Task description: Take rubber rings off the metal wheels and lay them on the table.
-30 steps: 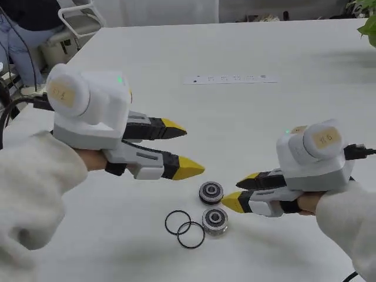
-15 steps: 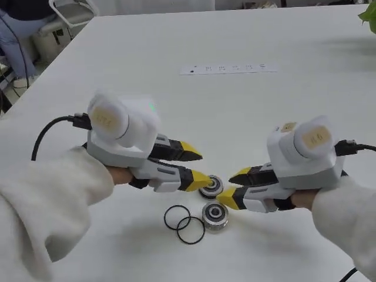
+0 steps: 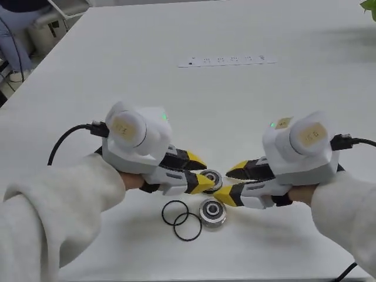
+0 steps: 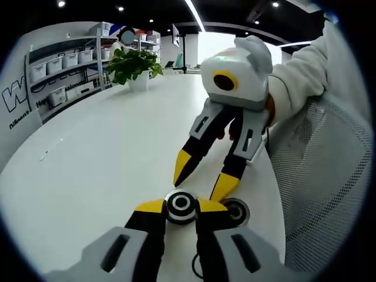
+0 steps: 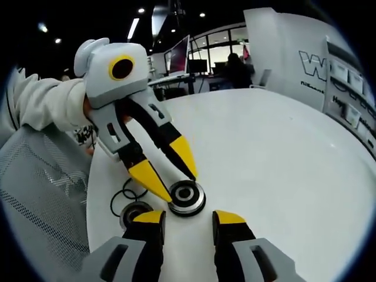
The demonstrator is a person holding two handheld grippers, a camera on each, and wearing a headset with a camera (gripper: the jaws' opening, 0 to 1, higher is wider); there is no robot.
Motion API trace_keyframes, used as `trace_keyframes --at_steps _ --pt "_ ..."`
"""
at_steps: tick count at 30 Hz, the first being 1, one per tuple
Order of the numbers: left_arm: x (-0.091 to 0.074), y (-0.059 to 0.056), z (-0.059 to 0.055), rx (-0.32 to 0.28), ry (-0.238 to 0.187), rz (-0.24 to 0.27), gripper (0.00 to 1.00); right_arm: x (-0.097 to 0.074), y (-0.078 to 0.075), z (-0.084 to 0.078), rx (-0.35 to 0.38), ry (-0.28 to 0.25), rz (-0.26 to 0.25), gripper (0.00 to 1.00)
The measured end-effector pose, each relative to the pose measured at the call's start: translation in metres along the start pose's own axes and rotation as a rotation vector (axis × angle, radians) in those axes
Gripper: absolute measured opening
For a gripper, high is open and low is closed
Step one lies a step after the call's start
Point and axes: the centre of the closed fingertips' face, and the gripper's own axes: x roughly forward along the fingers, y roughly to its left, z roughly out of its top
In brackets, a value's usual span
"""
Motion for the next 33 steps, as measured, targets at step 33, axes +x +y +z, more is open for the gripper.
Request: trace_keyframes --at_steps 33 --pt "0.0032 -0.0019 -0.0014 0.007 -0.081 0.013 0.07 0.0016 0.0010 0.0028 -0.066 0.001 0.003 0.18"
